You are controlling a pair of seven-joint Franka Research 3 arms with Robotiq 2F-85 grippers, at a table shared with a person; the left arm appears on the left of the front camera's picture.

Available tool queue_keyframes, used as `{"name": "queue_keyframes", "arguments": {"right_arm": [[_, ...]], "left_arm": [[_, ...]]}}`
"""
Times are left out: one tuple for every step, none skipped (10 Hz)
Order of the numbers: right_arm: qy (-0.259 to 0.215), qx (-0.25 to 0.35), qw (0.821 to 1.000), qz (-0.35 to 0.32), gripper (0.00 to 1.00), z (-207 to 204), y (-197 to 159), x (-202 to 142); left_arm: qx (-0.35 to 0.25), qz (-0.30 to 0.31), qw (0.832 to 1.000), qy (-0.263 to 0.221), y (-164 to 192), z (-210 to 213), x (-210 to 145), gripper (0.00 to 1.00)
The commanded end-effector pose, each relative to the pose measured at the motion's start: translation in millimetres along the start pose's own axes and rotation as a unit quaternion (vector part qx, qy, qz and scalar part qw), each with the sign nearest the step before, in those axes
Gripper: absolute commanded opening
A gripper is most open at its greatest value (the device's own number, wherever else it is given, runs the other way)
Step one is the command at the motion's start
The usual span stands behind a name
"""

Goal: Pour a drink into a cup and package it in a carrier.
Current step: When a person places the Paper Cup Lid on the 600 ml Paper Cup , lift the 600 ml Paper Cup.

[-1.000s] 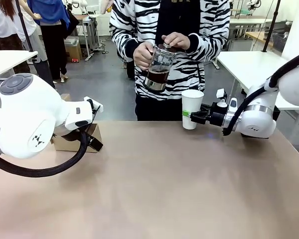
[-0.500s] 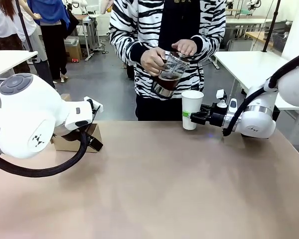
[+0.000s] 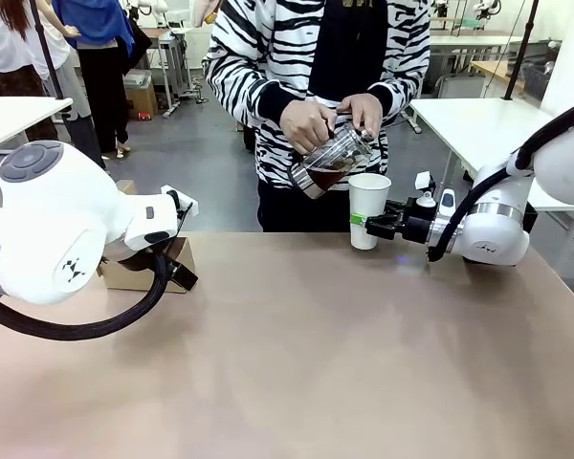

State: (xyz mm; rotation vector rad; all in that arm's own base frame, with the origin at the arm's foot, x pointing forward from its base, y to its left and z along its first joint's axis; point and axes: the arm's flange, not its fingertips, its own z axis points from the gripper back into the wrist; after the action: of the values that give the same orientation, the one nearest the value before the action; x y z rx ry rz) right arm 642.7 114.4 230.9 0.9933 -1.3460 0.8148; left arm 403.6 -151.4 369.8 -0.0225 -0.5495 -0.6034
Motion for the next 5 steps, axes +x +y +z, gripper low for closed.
{"name": "queue_keyframes", "arguments": {"right_arm": [[-0.002, 0.0, 1.0, -0.001, 0.8, -0.1, 2.0, 4.2], [-0.002, 0.0, 1.0, -0.001, 0.8, -0.1, 2.0, 4.2], [-0.002, 0.0, 1.0, -0.001, 0.8, -0.1, 2.0, 4.2], [-0.002, 0.0, 1.0, -0.001, 0.8, -0.1, 2.0, 4.2], [-0.002, 0.0, 1.0, -0.001, 0.8, -0.1, 2.0, 4.2]], "left_arm": [[-0.001, 0.0, 1.0, -0.001, -0.2, 0.5, 0.0, 1.0], [-0.001, 0.0, 1.0, -0.001, -0.2, 0.5, 0.0, 1.0], [-0.001, 0.0, 1.0, -0.001, -0.2, 0.5, 0.0, 1.0], [-0.001, 0.0, 1.0, -0.001, -0.2, 0.5, 0.0, 1.0], [-0.001, 0.0, 1.0, -0.001, -0.2, 0.5, 0.0, 1.0]]}}
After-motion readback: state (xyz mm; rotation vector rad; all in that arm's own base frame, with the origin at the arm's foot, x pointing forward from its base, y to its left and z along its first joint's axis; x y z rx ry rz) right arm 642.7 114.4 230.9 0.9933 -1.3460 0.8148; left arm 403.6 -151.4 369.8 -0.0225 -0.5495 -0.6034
